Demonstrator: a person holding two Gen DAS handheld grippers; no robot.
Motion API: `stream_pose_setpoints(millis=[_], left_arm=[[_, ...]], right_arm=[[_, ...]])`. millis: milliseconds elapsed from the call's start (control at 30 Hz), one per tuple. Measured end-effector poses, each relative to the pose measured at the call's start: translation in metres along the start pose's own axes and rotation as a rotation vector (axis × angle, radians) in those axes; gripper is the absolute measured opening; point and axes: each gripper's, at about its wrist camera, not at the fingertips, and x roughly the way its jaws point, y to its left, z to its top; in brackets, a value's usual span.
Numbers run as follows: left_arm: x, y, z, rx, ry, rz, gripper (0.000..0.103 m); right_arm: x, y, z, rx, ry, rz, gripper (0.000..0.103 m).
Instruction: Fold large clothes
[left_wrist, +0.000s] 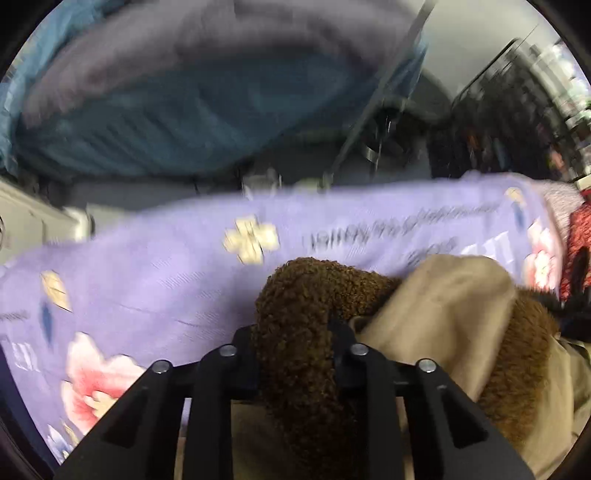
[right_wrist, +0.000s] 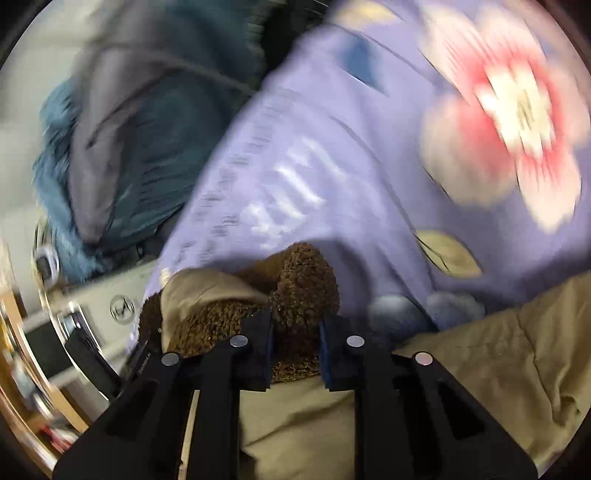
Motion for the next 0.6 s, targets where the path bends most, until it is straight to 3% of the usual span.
stream_pose_setpoints(millis=[67,100,133,167,200,233,300,333,367,467,500,533,600], left_arm=[[-0.044,0.006,0.004,-0.034,-0.14,0.002,0.021],[-0.078,0.011,0.004,-0.063,-0.256,0.012,0.021],[-0.102,0.014,0.003,-0.079,-0.341,0.026,0.021],[-0.115,0.014,0.004,-0.087,-0.39,0.036,0.021],[-0.13,0.018,0.008,-0.107,-0.441,0.04,0.021],[-0.132,0.02,0.013,-0.115,-0.441,0.033,0.021],[-0.121,0.021,0.027,-0.114,-0.423,0.08,0.025],[-0.11,0.02,0.031,-0.108,-0.398,0.113,0.046],[-0.094,0.021,0.036,-0.095,-0.341,0.148,0.058],[-0.064,0.024,0.037,-0.058,-0.251,0.228,0.067],[-0.063,0.03,0.031,-0.081,-0.238,0.228,0.076],[-0.069,0.04,0.02,-0.11,-0.243,0.206,0.083],[-0.084,0.061,-0.006,-0.193,-0.262,0.137,0.087]], right_arm=[[-0.03,0.047,0.002,-0.177,-0.1,0.058,0.018],[-0.046,0.072,0.001,-0.274,-0.164,0.081,0.018],[-0.07,0.104,-0.004,-0.411,-0.269,0.104,0.018],[-0.094,0.138,-0.012,-0.573,-0.392,0.16,0.018],[-0.11,0.163,-0.018,-0.702,-0.462,0.252,0.018],[-0.116,0.179,-0.017,-0.758,-0.484,0.296,0.019],[-0.102,0.208,0.004,-0.723,-0.488,0.219,0.032],[-0.091,0.211,0.015,-0.678,-0.469,0.179,0.056],[-0.074,0.21,0.03,-0.606,-0.443,0.12,0.079],[-0.048,0.187,0.049,-0.507,-0.422,-0.001,0.08],[-0.046,0.173,0.047,-0.48,-0.443,-0.023,0.08],[-0.05,0.158,0.043,-0.466,-0.451,-0.029,0.08],[-0.053,0.131,0.026,-0.474,-0.43,-0.016,0.08]])
